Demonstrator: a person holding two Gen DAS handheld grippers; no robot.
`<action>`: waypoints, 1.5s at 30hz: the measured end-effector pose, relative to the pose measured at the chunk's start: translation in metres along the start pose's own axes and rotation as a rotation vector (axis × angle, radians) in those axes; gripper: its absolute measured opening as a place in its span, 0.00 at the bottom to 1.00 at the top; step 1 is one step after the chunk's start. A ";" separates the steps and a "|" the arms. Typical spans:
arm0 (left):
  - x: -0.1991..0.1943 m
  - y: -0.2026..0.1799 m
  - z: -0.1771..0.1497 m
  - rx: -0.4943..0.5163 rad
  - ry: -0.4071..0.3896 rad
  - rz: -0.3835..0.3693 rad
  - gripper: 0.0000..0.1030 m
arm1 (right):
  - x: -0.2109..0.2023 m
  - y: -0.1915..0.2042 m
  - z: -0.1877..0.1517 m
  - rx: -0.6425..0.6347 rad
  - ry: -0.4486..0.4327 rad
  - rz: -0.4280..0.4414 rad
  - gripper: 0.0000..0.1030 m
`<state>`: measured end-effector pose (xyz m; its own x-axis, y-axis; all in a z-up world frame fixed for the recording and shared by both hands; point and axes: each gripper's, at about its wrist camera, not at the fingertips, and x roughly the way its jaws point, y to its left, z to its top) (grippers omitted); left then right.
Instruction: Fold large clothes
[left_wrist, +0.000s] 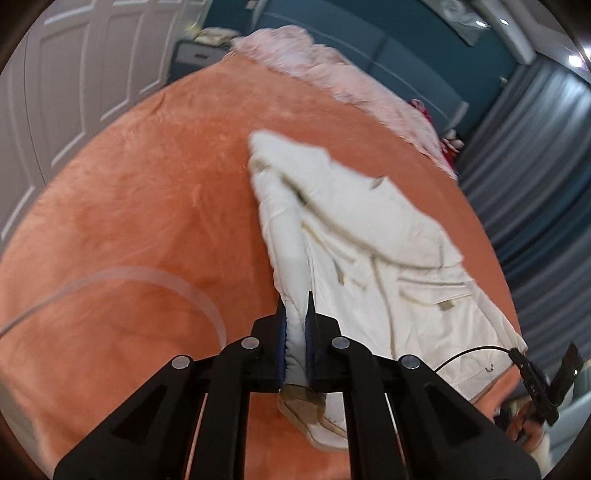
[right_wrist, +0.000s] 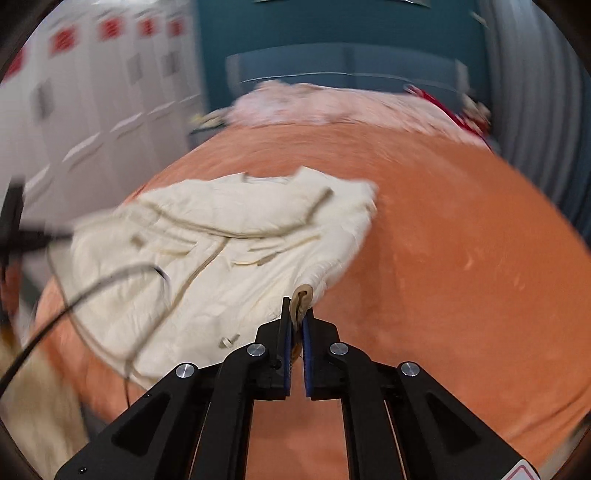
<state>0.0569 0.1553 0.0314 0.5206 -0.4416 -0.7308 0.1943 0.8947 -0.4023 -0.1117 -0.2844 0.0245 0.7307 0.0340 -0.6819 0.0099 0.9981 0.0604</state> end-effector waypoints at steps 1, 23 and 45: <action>-0.027 0.002 -0.014 0.008 -0.006 -0.011 0.06 | -0.017 0.007 -0.007 -0.025 0.008 0.008 0.04; 0.011 -0.016 0.070 -0.007 -0.169 0.193 0.11 | 0.042 -0.033 0.087 0.293 -0.230 -0.103 0.07; 0.109 0.013 0.050 -0.009 -0.038 0.340 0.82 | 0.120 -0.022 0.057 0.366 -0.097 -0.152 0.73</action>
<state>0.1577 0.1220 -0.0257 0.5852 -0.1146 -0.8027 -0.0036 0.9896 -0.1439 0.0147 -0.3048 -0.0167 0.7630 -0.1350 -0.6322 0.3526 0.9066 0.2320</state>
